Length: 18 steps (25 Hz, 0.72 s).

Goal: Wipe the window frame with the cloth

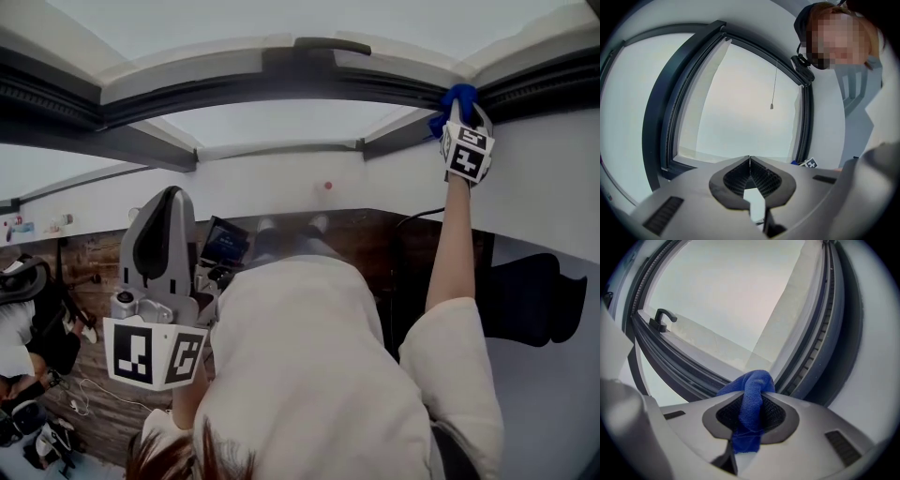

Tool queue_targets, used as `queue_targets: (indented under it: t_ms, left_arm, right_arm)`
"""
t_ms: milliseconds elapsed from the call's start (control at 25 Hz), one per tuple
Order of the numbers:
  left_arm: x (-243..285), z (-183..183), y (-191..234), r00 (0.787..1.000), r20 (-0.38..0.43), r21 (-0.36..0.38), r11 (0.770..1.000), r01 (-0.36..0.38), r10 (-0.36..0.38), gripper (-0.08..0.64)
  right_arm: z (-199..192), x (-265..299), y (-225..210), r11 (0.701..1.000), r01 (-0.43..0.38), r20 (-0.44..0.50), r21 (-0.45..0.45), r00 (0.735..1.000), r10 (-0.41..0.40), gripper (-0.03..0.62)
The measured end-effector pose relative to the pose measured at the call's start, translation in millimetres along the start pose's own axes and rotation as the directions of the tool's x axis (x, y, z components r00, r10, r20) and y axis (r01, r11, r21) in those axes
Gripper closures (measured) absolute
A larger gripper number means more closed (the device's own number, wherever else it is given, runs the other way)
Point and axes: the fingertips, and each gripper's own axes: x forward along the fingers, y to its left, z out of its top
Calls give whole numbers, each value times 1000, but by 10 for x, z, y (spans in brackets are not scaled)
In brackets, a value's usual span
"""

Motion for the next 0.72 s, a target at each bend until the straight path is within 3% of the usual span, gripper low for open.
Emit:
queue_targets:
  t_ms: [480,720]
  left_arm:
    - [26,-52,11,998,-17,-7,998,65,-65,551]
    - [70,-74,49,996,-28,-2,996,89,-89,551]
  right_arm:
    - [4,0,68,999,42,-45,-26,998,-43,517]
    - [73,-36,231,999,26,-35,-24,999,-27,520]
